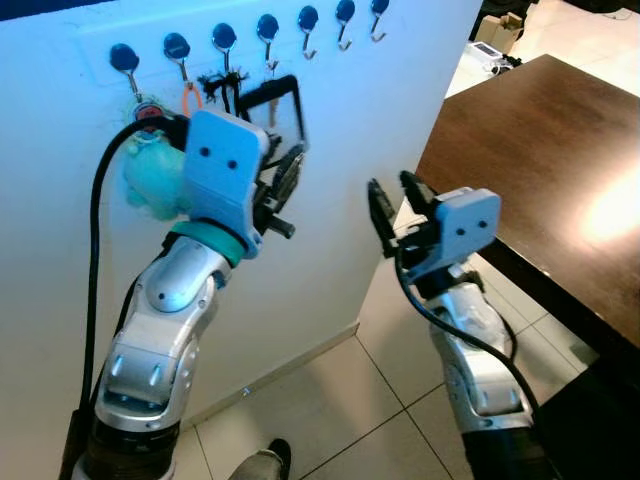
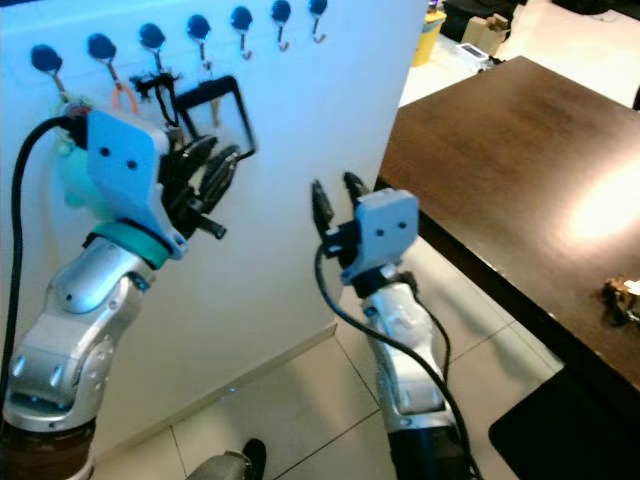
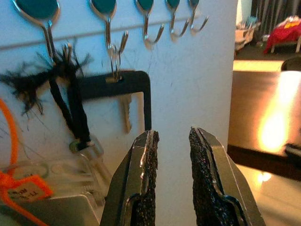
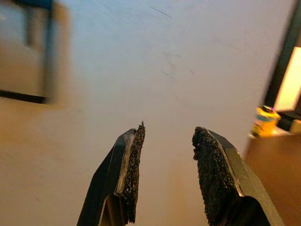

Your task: Hang keys on a hook

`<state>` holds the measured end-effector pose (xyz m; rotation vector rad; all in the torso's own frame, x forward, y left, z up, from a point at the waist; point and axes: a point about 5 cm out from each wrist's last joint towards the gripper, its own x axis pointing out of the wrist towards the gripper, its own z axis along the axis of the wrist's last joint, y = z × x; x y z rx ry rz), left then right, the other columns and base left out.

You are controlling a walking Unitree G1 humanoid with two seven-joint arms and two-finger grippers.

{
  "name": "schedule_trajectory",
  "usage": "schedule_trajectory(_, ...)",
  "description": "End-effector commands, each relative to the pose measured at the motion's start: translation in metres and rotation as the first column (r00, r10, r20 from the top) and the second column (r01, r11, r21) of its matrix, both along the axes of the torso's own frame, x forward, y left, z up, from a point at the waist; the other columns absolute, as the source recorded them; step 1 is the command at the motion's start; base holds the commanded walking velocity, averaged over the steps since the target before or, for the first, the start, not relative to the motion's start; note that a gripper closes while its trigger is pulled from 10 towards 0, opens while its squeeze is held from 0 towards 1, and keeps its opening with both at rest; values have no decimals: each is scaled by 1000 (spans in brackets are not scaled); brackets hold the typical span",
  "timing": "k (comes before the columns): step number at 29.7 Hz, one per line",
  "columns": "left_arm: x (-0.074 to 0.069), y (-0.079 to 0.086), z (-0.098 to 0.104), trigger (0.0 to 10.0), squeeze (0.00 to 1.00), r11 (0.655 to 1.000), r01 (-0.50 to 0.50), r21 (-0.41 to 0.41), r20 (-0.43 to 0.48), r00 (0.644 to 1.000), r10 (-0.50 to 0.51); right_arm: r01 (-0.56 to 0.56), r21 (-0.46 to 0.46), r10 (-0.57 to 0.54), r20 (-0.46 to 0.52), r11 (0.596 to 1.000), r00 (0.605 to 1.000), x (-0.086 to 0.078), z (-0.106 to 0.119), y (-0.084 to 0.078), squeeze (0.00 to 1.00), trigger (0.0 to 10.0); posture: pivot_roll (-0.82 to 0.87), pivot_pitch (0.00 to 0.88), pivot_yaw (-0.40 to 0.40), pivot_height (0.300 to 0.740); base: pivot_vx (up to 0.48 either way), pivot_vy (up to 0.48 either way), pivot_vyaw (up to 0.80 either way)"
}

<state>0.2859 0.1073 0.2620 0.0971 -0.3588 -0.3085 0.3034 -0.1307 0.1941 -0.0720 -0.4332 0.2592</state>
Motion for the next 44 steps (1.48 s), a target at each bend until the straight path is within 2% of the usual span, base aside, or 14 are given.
schedule_trajectory(1, 2, 2, -7, 10000, 0, 1000, -11, 4, -36, 999, 11, 10, -9, -10, -14, 1000, 1000, -2, -2, -1, 0, 10000, 78, 35, 103, 740, 0, 0, -444)
schedule_trajectory(2, 3, 3, -8, 10000, 0, 1000, -18, 20, -36, 999, 19, 18, -13, -18, -22, 1000, 1000, -1, -3, -3, 0, 10000, 77, 34, 100, 740, 0, 0, -800)
schedule_trajectory(4, 4, 4, -8, 10000, 0, 1000, 17, -2, -57, 998, -17, 21, -15, -22, -24, 1000, 999, 1, -2, -3, 0, 10000, 76, 33, 95, 740, 0, 0, -800)
schedule_trajectory(11, 6, 2, -2, 10000, 0, 997, 50, -51, -73, 996, -53, 16, -16, -17, -18, 1000, 1000, 4, 3, 0, 0, 10000, 78, 37, 88, 740, 0, 0, -800)
schedule_trajectory(17, 2, 0, 3, 10000, 0, 997, 77, -22, -44, 996, -78, 18, -20, -18, -15, 1000, 1000, 5, 6, -1, 0, 10000, 78, 40, 87, 740, 0, 0, -800)
schedule_trajectory(19, 2, -2, 3, 10000, 0, 997, 62, 39, -14, 998, -61, 20, -22, -20, -18, 1000, 1000, 5, 6, -1, 0, 10000, 78, 40, 87, 740, 0, 0, -800)
schedule_trajectory(22, 2, -2, 4, 10000, 0, 997, 58, 53, -4, 998, -57, 20, -22, -20, -19, 1000, 1000, 4, 6, -1, 0, 10000, 79, 43, 89, 740, 0, 0, -800)
schedule_trajectory(30, 4, 1, 10, 10000, 0, 999, 44, 5, 10, 999, -44, 18, -19, -18, -22, 1000, 1000, 5, 5, 1, 0, 10000, 80, 41, 92, 740, 0, 0, -800)
schedule_trajectory(44, 6, 2, 8, 10000, 0, 999, 21, 41, 16, 1000, -22, 8, -13, -8, -30, 1000, 1000, 5, 4, 4, 0, 10000, 83, 35, 93, 740, 0, 0, -800)
